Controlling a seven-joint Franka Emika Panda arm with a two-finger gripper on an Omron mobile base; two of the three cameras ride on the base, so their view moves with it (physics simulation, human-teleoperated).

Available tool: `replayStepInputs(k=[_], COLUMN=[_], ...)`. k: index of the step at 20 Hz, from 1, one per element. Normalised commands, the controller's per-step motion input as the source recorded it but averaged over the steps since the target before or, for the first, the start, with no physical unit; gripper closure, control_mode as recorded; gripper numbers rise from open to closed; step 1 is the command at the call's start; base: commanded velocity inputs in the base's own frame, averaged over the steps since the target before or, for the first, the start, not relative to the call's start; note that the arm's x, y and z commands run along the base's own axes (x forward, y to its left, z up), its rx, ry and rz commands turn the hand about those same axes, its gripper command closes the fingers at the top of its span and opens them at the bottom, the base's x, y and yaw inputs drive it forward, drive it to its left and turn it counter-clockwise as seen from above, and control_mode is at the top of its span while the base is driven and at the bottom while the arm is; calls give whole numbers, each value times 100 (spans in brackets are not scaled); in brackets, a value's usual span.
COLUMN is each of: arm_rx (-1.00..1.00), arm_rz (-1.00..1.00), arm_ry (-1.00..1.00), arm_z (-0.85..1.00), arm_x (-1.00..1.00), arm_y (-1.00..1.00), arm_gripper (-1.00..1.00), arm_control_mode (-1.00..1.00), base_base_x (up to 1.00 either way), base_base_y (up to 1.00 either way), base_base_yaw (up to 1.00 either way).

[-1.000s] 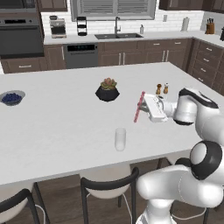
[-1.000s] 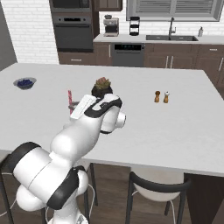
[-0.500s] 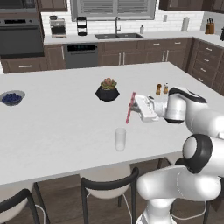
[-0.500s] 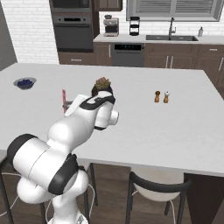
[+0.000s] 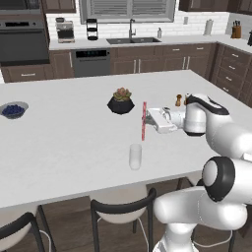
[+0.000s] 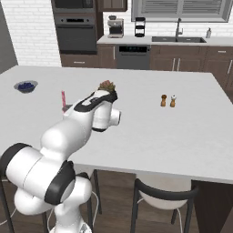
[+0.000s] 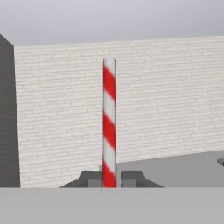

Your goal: Take a straw from the drawer in front and place it inside the glass cup on the dining counter.

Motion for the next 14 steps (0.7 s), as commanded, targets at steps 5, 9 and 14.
replayStepInputs(k=[5,9,14], arm_rx=[0,0,0], arm_rz=[0,0,0], arm_ry=[0,-1,0], arm_z=[-13,-21,-12], arm_x=[0,1,20], arm_y=[-6,-5,0], arm_gripper=[100,100,100], arm_control_mode=[-100,-100,-100], base_base_x=[0,0,0], base_base_y=[0,0,0], base_base_yaw=[0,0,0])
